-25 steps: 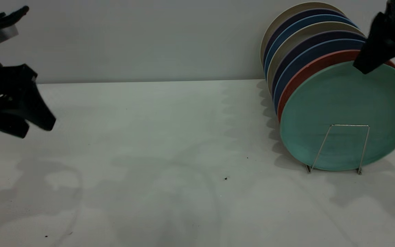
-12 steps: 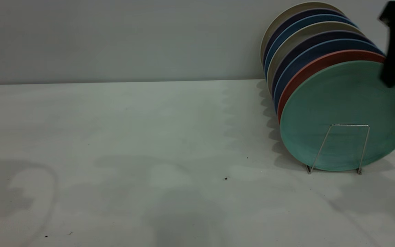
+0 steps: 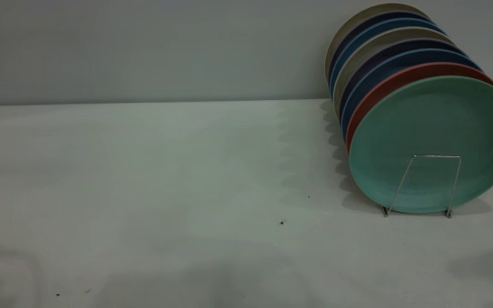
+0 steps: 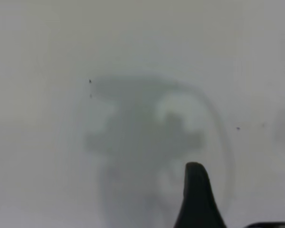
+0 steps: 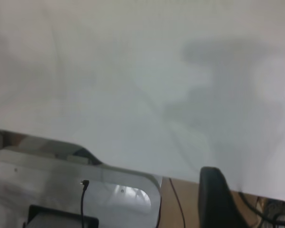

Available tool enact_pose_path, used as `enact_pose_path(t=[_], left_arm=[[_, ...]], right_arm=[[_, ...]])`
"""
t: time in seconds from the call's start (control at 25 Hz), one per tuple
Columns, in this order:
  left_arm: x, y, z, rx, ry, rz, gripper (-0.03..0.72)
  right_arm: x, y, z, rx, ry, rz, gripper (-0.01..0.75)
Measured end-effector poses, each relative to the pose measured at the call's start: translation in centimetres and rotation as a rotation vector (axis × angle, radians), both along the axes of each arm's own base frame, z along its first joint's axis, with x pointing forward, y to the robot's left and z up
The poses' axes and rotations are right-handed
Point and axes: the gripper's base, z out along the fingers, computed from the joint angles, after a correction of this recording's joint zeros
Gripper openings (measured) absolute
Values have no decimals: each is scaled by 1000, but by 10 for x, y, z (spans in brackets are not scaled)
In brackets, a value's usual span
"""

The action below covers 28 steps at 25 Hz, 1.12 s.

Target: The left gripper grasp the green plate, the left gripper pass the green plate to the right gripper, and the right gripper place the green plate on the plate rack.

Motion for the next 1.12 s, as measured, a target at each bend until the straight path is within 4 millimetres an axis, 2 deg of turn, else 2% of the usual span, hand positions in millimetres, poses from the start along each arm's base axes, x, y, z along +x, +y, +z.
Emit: enact_pose_path(t=[0.12, 0.32, 0.48, 0.68, 0.92, 1.12], left_arm=[[-34, -3, 9, -11, -58, 2, 533], [-88, -11, 7, -50, -76, -7, 531], [-128, -14, 2, -54, -93, -19, 530], [-173, -17, -9, -35, -170, -47, 530], [-207, -19, -24, -18, -312, -53, 530], [-217, -19, -25, 2, -372, -55, 530]], right_arm=[[-33, -3, 10, 2, -74, 16, 394], [-81, -8, 15, -2, -178, 52, 394], [-112, -11, 5, 2, -216, 55, 394], [-145, -14, -19, -9, -287, 86, 395], [-175, -20, -42, -38, -452, 96, 396], [-191, -23, -44, -50, -552, 93, 396]])
